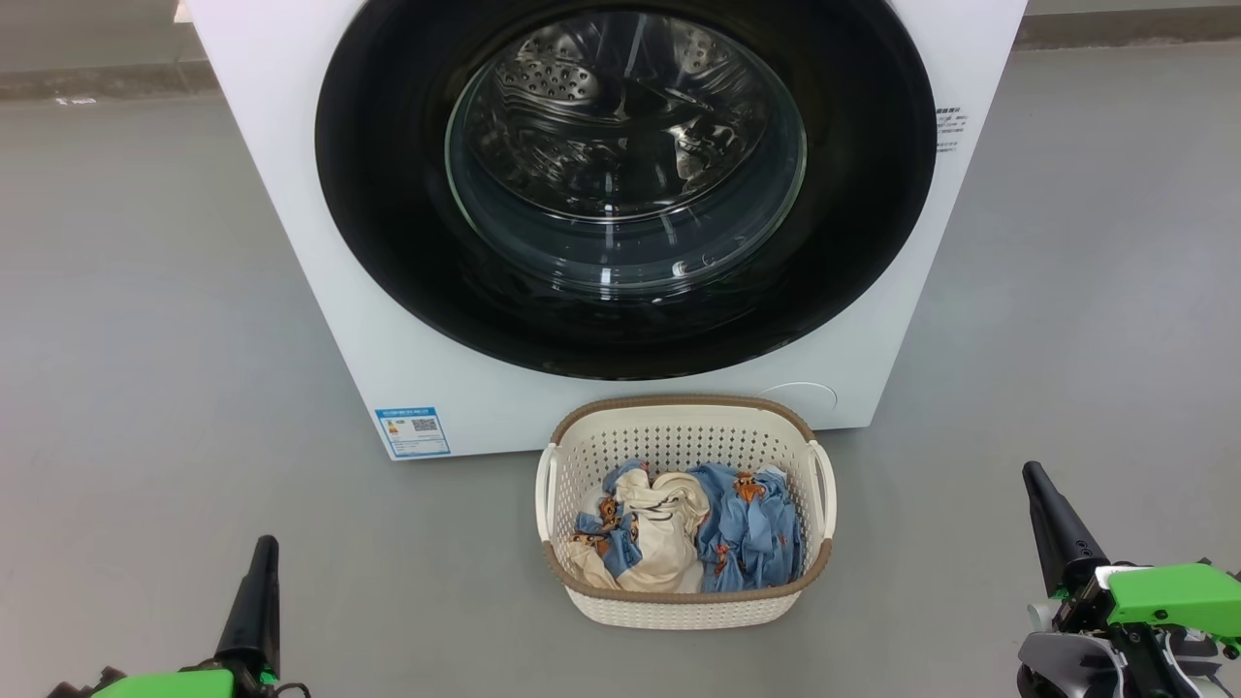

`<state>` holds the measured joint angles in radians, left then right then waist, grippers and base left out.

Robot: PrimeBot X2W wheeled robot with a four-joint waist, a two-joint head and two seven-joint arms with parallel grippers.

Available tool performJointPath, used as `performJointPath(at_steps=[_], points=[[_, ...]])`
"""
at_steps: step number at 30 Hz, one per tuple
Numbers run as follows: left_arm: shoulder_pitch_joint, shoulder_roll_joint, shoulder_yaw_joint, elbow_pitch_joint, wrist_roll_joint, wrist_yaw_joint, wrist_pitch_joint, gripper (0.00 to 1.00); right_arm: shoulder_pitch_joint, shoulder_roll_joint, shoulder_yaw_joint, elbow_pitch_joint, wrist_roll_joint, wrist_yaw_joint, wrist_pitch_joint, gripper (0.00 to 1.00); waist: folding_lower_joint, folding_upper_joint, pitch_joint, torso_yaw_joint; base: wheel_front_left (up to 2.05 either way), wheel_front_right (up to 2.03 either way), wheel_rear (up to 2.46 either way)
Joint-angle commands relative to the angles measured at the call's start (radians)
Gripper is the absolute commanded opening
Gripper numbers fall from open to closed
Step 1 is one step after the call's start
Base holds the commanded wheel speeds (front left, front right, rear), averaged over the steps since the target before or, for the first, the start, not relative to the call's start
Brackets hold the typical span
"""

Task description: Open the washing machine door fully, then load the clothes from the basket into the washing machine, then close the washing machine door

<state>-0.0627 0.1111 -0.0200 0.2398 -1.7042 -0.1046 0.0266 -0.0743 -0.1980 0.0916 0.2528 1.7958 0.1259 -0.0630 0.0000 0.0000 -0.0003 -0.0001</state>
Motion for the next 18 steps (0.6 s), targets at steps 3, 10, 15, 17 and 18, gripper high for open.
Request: performJointPath(at_steps=[3, 10, 15, 17, 18], points=[[-0.042, 0.014, 0.036, -0.029, 0.01, 0.002, 0.005, 0.0, -0.038, -0.022, 0.018, -0.03, 0.006, 0.005, -0.004, 0.0, 0.0, 0.0, 0.0, 0.0, 0.0, 0.0, 0.0], [0.007, -0.007, -0.002, 0.015, 0.0, 0.0, 0.001, 1.0, 0.006, 0.008, 0.002, 0.016, 0.0, 0.0, 0.0, 1.0, 0.0, 0.0, 0.0, 0.0, 0.0, 0.0, 0.0], [0.029, -0.017, -0.006, 0.034, 0.006, -0.001, -0.005, 1.0, 0.028, 0.029, 0.007, 0.041, -0.003, 0.0, -0.002, 1.0, 0.0002, 0.0, 0.001, 0.0, 0.0, 0.0, 0.0], [0.029, -0.017, -0.006, 0.03, 0.011, -0.001, -0.01, 1.0, 0.028, 0.031, 0.007, 0.038, -0.006, 0.0, -0.004, 1.0, 0.0009, 0.0, 0.0, 0.001, 0.0, 0.0, 0.0], [0.03, -0.017, -0.006, 0.028, 0.013, -0.001, -0.012, 1.0, 0.028, 0.031, 0.007, 0.036, -0.008, 0.0, -0.006, 1.0, 0.0011, 0.0, 0.0, 0.001, 0.0, 0.0, 0.0]])
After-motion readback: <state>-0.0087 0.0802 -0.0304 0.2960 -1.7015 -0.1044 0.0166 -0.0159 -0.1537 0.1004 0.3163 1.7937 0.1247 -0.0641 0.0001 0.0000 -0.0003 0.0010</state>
